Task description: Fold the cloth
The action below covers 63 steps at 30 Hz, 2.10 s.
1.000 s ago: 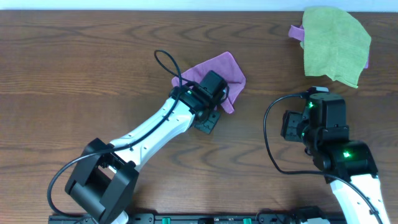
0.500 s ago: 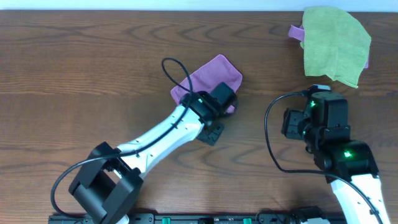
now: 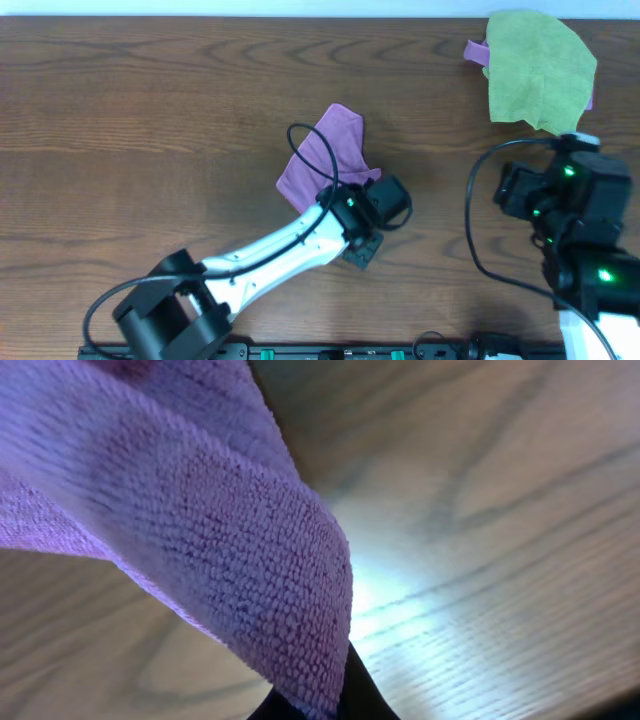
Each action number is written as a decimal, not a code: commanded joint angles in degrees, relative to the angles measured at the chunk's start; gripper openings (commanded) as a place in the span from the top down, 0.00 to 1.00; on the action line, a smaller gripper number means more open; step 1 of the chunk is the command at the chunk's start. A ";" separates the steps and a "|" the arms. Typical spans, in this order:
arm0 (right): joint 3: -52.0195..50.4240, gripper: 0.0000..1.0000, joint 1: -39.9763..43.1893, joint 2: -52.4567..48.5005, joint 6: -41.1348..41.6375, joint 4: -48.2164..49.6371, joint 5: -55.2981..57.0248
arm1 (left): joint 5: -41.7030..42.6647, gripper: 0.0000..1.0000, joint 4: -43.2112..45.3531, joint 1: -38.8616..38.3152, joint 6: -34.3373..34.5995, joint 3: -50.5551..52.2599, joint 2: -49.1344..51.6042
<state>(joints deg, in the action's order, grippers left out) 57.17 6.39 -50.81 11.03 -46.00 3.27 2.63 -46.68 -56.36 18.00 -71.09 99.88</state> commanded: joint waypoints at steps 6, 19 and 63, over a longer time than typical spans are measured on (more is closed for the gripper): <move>3.91 0.29 1.46 1.18 -2.95 -1.81 -1.38 | 1.60 0.94 5.20 -4.70 3.45 5.27 -4.79; 4.15 0.28 1.49 1.33 -3.02 -2.03 -1.07 | -2.34 0.05 8.41 -4.48 5.27 8.46 -5.16; 6.05 0.94 1.51 -0.59 -4.04 -2.25 -0.50 | -1.09 0.94 19.96 14.45 -1.31 19.69 -4.31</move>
<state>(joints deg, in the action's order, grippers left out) 62.19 7.42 -51.37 7.14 -48.18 2.57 1.17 -27.33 -42.09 17.72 -51.99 93.14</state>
